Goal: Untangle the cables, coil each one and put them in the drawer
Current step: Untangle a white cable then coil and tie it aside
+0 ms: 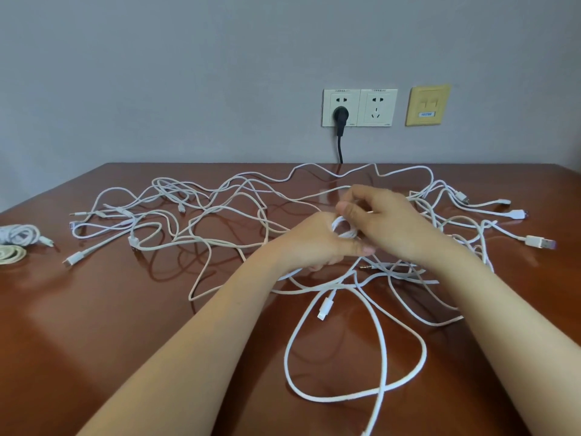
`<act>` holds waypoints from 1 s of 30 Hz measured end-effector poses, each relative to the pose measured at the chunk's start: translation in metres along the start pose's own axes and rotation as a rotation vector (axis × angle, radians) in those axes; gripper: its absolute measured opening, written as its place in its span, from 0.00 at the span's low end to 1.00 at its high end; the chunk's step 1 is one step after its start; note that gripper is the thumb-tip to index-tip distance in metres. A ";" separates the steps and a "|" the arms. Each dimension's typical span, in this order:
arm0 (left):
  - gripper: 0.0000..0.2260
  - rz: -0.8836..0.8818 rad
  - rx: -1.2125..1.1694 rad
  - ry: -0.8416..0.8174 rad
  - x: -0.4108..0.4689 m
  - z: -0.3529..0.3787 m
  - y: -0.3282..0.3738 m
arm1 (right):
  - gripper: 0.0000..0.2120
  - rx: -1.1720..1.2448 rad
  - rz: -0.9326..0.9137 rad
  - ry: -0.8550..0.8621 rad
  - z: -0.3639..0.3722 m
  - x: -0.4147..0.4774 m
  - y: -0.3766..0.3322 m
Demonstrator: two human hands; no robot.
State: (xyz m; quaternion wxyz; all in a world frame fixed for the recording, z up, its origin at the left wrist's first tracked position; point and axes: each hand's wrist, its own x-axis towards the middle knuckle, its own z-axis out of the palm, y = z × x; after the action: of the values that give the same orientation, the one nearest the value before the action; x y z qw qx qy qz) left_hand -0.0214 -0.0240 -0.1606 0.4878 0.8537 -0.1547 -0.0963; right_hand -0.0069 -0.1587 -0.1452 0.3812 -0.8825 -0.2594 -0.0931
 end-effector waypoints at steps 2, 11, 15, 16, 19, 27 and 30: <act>0.10 0.000 -0.022 0.018 0.000 0.002 0.001 | 0.12 -0.099 -0.045 0.039 0.003 -0.001 0.001; 0.09 0.033 -0.117 0.110 0.005 0.006 0.002 | 0.23 -0.092 -0.115 0.218 0.021 0.001 0.004; 0.11 0.063 -0.250 -0.006 0.001 0.003 0.004 | 0.24 0.064 -0.110 0.280 0.018 0.002 0.003; 0.08 0.073 -0.328 -0.063 0.001 0.000 0.003 | 0.25 0.094 -0.098 0.274 0.017 0.001 0.003; 0.06 0.043 -0.622 -0.253 -0.004 -0.010 0.003 | 0.25 0.164 -0.078 0.272 0.013 0.000 0.004; 0.14 -0.107 -0.560 -0.280 -0.003 -0.017 0.000 | 0.23 -0.024 -0.067 0.454 0.005 0.002 0.006; 0.12 -0.147 -0.571 -0.271 -0.004 -0.017 0.008 | 0.24 -0.127 -0.021 0.450 0.007 0.001 0.004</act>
State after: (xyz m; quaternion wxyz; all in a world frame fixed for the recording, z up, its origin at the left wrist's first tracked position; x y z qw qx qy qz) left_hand -0.0216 -0.0130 -0.1450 0.6744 0.6706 -0.1230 -0.2836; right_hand -0.0045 -0.1556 -0.1521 0.3721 -0.8590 -0.1706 -0.3075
